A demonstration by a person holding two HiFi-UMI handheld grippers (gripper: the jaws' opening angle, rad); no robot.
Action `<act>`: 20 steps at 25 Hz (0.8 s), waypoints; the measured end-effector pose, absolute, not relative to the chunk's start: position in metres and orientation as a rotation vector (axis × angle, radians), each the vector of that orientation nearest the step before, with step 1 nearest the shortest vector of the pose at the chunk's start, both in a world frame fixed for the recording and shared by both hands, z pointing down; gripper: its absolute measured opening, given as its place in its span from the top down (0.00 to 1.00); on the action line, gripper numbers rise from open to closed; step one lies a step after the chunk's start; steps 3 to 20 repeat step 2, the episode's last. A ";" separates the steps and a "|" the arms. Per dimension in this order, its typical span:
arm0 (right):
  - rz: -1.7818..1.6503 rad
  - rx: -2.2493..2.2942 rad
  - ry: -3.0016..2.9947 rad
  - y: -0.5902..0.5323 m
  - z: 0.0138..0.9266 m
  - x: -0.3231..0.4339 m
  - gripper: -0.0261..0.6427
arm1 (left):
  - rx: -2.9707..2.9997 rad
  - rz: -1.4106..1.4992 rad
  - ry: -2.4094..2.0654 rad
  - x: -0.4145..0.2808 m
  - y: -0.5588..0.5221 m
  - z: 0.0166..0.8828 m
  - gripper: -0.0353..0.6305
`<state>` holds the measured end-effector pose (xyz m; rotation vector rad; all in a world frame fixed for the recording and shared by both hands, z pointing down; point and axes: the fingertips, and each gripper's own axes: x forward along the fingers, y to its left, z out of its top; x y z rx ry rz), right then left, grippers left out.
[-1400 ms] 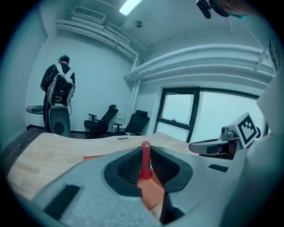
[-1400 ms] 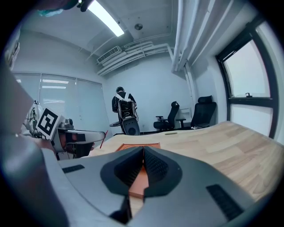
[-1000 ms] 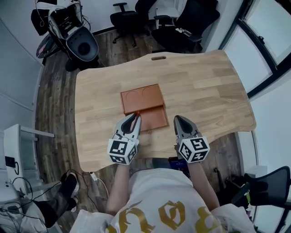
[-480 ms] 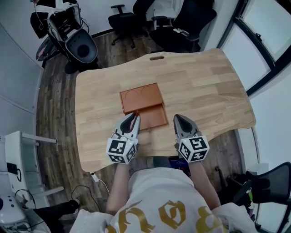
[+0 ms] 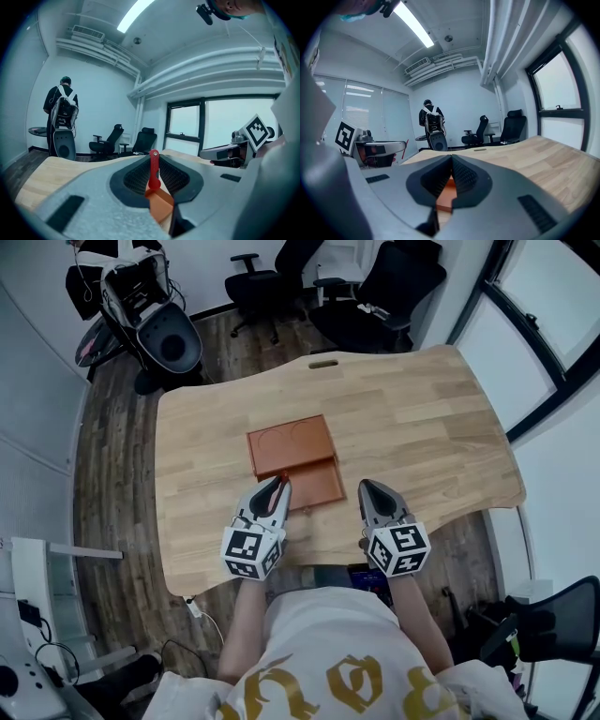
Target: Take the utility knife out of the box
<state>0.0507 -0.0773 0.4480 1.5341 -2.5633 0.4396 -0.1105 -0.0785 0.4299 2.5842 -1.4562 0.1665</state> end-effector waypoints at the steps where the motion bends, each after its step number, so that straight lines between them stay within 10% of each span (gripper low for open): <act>1: 0.440 1.532 -2.562 -0.076 0.449 0.051 0.94 | 2.586 0.169 -1.455 -0.109 -0.078 0.430 0.86; 20: 0.440 1.530 -2.561 -0.075 0.449 0.051 0.94 | 2.587 0.171 -1.455 -0.108 -0.077 0.430 0.86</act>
